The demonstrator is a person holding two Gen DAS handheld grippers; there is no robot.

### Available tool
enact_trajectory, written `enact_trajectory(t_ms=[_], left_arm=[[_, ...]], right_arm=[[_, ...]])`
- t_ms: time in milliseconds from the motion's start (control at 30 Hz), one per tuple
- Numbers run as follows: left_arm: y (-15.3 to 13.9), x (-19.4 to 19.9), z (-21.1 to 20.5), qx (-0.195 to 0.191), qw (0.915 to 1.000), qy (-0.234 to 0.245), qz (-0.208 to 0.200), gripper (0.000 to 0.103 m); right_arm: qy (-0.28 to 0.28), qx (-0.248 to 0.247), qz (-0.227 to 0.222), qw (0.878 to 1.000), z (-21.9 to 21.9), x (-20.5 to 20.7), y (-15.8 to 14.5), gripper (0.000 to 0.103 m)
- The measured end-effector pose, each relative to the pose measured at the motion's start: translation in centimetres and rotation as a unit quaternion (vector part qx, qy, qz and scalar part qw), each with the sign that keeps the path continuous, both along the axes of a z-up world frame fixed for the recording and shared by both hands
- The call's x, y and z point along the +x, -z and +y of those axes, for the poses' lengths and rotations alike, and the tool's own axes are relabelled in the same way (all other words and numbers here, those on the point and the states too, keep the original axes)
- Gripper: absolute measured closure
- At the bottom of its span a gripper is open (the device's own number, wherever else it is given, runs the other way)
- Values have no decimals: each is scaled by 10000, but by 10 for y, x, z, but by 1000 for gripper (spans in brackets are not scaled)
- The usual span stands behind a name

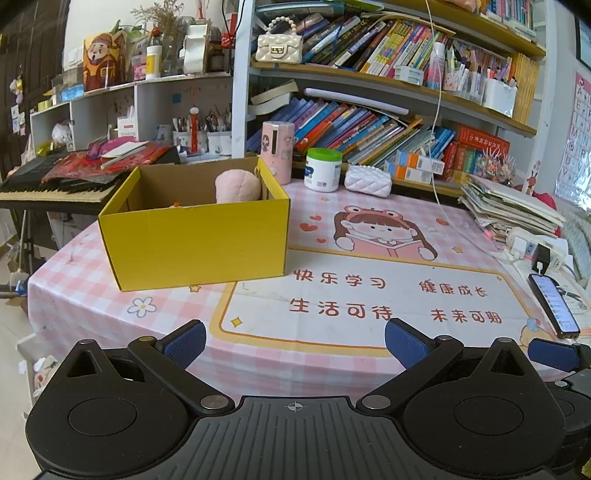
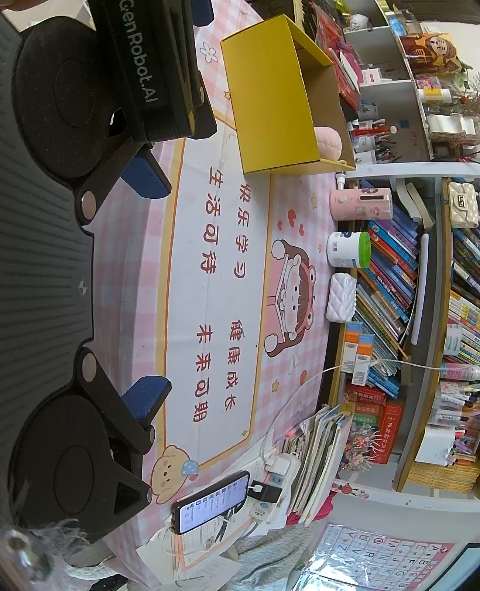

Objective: Organize objects

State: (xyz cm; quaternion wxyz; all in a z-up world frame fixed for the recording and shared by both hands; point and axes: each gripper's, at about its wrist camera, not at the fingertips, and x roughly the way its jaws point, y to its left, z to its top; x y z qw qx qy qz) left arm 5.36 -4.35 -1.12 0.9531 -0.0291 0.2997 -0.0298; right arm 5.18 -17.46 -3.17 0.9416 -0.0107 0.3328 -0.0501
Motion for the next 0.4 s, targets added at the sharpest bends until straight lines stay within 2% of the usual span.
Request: enact_trajectory(t_ms=[400], left_arm=[[0,4,5,-54,10000,-2,14,0]], right_arm=[[-17,-8,-4,10000,2,2,0,0]])
